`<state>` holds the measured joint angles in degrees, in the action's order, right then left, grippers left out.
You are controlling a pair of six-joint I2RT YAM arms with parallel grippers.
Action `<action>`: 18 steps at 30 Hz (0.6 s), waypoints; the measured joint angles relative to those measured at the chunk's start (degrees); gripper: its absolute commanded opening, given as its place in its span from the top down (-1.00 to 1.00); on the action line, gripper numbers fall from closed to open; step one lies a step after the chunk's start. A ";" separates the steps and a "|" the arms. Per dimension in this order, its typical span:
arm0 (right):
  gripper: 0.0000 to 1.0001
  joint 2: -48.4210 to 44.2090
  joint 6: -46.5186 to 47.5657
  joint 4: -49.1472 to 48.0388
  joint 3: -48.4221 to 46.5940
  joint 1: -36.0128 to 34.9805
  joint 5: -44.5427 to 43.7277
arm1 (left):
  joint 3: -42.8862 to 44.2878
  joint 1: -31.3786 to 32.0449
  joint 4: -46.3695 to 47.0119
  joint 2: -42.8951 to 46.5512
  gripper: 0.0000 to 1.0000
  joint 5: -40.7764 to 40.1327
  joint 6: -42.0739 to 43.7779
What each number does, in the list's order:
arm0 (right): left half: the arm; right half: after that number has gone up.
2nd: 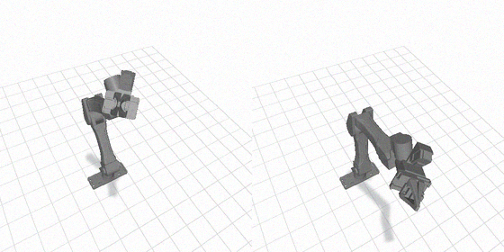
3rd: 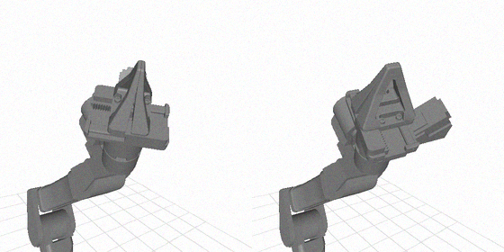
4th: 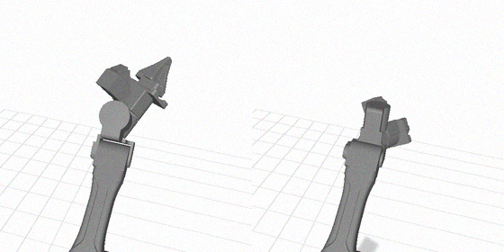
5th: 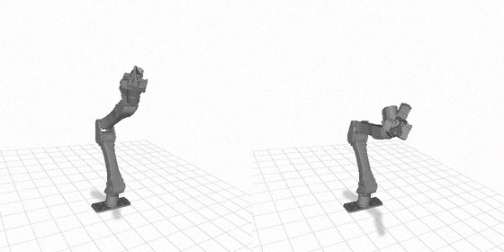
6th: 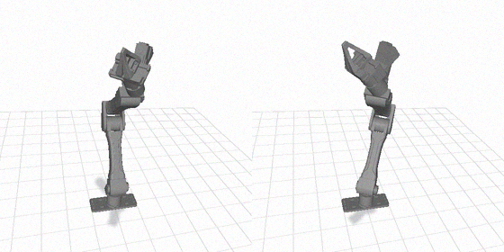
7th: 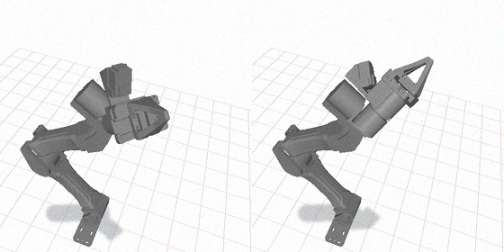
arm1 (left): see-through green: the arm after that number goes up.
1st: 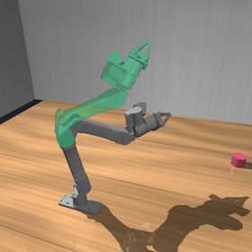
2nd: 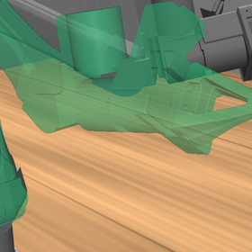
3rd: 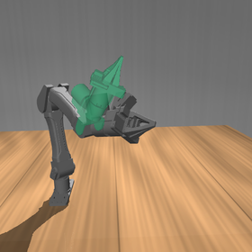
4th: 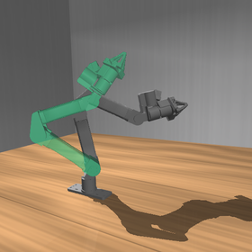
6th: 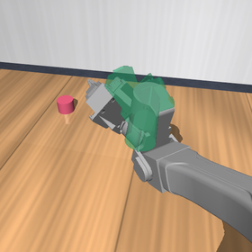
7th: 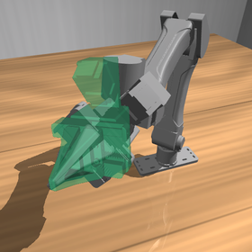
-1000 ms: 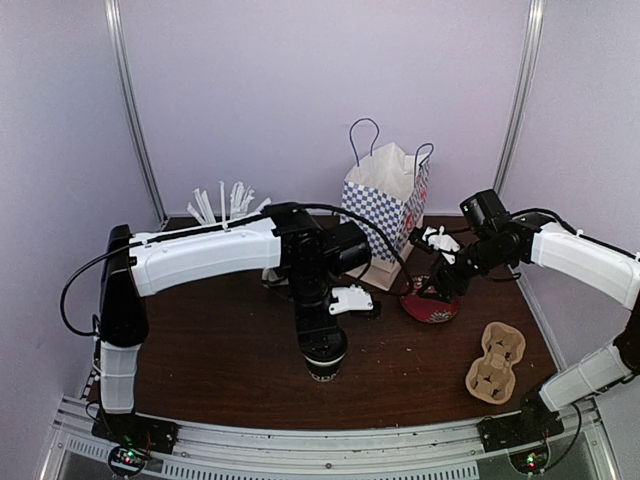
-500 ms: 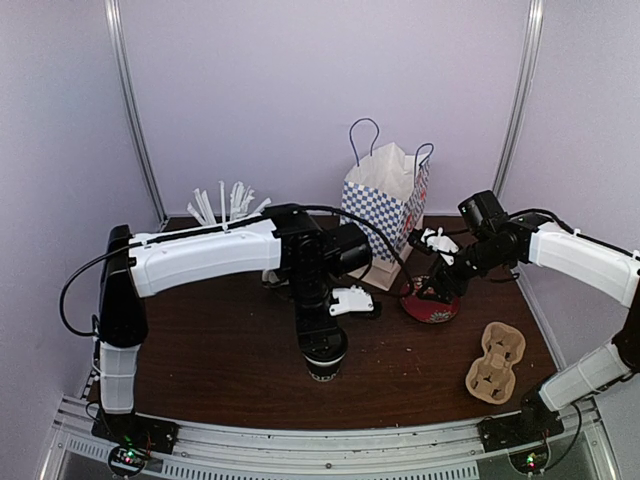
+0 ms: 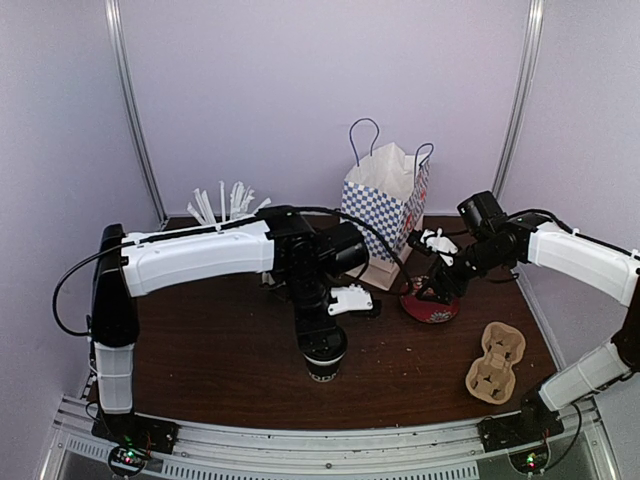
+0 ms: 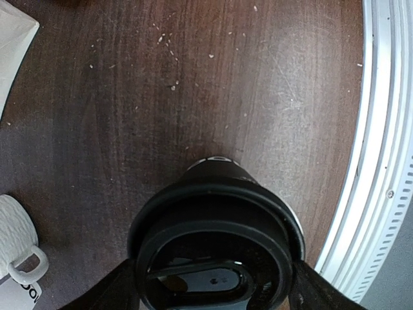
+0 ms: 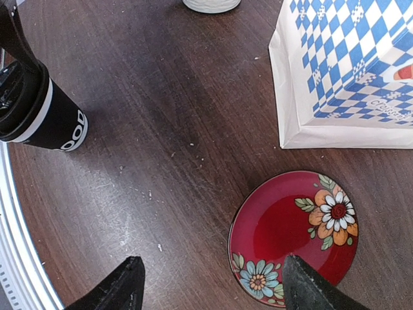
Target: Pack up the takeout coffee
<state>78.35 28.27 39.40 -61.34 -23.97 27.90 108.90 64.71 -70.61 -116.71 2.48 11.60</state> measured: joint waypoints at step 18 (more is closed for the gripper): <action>-0.62 0.76 -2.56 1.20 -0.85 0.00 3.39 | -0.90 0.00 1.03 5.86 -0.78 -1.01 0.04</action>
<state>79.11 25.71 40.60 -62.19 -23.97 31.29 108.01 64.71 -69.58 -110.85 1.48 11.64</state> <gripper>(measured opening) 0.783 0.884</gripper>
